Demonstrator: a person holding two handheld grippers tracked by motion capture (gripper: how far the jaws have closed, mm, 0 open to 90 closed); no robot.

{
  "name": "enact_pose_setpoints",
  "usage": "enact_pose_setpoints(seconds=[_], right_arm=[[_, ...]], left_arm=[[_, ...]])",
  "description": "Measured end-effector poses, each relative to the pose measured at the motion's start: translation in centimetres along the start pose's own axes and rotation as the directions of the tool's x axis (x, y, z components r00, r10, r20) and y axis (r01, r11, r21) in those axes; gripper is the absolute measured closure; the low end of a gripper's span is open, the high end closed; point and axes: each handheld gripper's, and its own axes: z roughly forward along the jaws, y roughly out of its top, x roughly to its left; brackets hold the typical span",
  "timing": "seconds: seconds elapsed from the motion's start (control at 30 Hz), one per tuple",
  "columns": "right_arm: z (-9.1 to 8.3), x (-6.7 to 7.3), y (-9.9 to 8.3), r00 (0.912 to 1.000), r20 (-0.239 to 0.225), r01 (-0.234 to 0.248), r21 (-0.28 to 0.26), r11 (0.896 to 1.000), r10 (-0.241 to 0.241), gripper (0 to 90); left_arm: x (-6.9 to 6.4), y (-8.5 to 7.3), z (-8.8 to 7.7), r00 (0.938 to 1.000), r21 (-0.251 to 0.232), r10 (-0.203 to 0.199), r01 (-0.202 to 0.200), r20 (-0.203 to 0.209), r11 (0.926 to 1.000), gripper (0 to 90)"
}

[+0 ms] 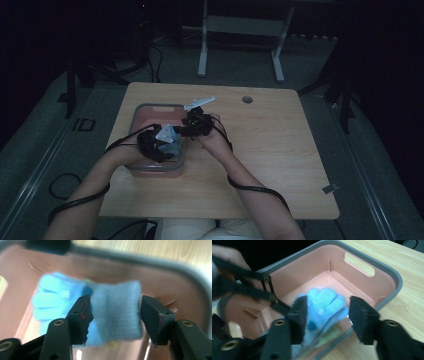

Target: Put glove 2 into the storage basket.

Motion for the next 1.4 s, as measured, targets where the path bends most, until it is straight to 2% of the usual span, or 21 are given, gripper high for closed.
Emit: enact_pose_setpoints(seconds=[0.07,0.1,0.13,0.17,0.23,0.27,0.33,0.37,0.47,0.5,0.6,0.63,0.67,0.7,0.77,0.87,0.9,1.17,1.3,1.4], right_arm=[[-0.5,-0.2,-0.2,1.0000,-0.010,0.002,-0.004,1.000,-0.002,37.0],[-0.7,-0.3,-0.3,0.9998,-0.020,0.002,-0.003,1.000,-0.002,34.0],[-0.9,-0.4,-0.5,0.9995,-0.029,0.007,-0.005,1.000,-0.007,30.6],[-1.2,-0.5,-0.6,0.9995,-0.031,0.010,-0.009,1.000,-0.010,27.5],[-1.8,-0.7,-0.9,0.9986,-0.048,0.020,-0.017,1.000,-0.021,21.6],[-1.8,-0.7,-0.9,0.9986,-0.048,0.020,-0.017,1.000,-0.021,21.6],[-2.4,-0.8,-1.2,0.9986,-0.049,0.019,-0.032,0.999,-0.021,18.9],[-3.0,-1.0,-1.6,0.9989,-0.030,0.034,-0.037,0.999,-0.035,17.6],[-4.0,-1.4,-2.2,0.9987,-0.039,0.030,-0.038,0.999,-0.032,16.4],[-4.0,-1.4,-2.2,0.9987,-0.039,0.030,-0.038,0.999,-0.032,16.4],[-5.3,-2.0,-3.0,0.9986,-0.027,0.043,-0.043,0.998,-0.045,14.8],[-5.6,-2.1,-3.3,0.9986,-0.021,0.048,-0.044,0.998,-0.049,14.4],[-5.6,-2.1,-3.3,0.9986,-0.021,0.048,-0.044,0.998,-0.049,14.4],[-6.3,-2.3,-3.7,0.9983,-0.007,0.057,-0.039,0.998,-0.057,14.2],[-6.9,-2.6,-4.3,0.9978,0.001,0.066,-0.038,0.997,-0.066,14.2],[-7.5,-2.8,-4.9,0.9972,0.009,0.075,-0.032,0.997,-0.074,14.1],[-7.9,-3.0,-5.6,0.9965,0.027,0.079,-0.022,0.997,-0.079,14.1],[-9.0,-3.9,-7.8,0.9976,0.030,0.063,-0.019,0.998,-0.062,14.1],[-9.6,-4.3,-9.0,0.9975,0.032,0.063,-0.011,0.998,-0.062,14.1],[-10.1,-4.7,-10.0,0.9976,0.041,0.056,-0.006,0.998,-0.056,14.1]], left_arm=[[0.0,0.4,-0.8,0.9996,-0.023,-0.021,0.020,-0.019,0.9995,24.2],[-0.1,0.6,-1.2,0.9990,-0.041,-0.038,0.037,-0.024,0.9985,22.5],[-0.1,0.6,-1.2,0.9990,-0.041,-0.038,0.037,-0.024,0.9985,17.2],[-0.2,0.9,-1.4,0.9981,-0.051,-0.059,0.058,-0.020,0.9970,13.4],[-0.5,1.4,-1.7,0.9975,-0.069,-0.061,0.058,-0.034,0.9959,8.4],[-0.6,1.7,-1.8,0.9970,-0.074,-0.071,0.069,-0.030,0.9949,8.4],[-1.0,2.2,-1.8,0.9957,-0.086,-0.090,0.087,-0.022,0.9925,2.1],[-1.2,2.5,-1.7,0.9955,-0.092,-0.093,0.091,-0.020,0.9916,1.9],[-2.1,3.4,-1.3,0.9955,-0.109,-0.086,0.081,-0.039,0.9907,1.9],[-2.3,3.7,-1.1,0.9947,-0.124,-0.095,0.089,-0.040,0.9882,1.9],[-2.9,4.5,-0.9,0.9936,-0.176,-0.110,0.104,-0.026,0.9789,1.8],[-3.3,5.0,-0.8,0.9952,-0.190,-0.098,0.096,0.000,0.9770,1.8],[-3.3,5.0,-0.8,0.9952,-0.190,-0.098,0.096,0.000,0.9770,1.9],[-3.7,5.5,-0.5,0.9945,-0.210,-0.102,0.105,0.024,0.9720,1.8],[-4.2,5.9,-0.2,0.9944,-0.223,-0.100,0.105,0.034,0.9691,1.9],[-4.8,6.3,0.1,0.9948,-0.228,-0.092,0.100,0.042,0.9685,1.9],[-5.0,6.5,0.2,0.9950,-0.231,-0.089,0.097,0.044,0.9681,1.9],[-6.9,8.1,1.7,0.9954,-0.227,-0.083,0.092,0.048,0.9696,1.9],[-7.5,8.6,2.2,0.9942,-0.253,-0.078,0.094,0.075,0.9629,1.9],[-7.9,8.9,2.6,0.9938,-0.255,-0.066,0.087,0.089,0.9631,1.9]])
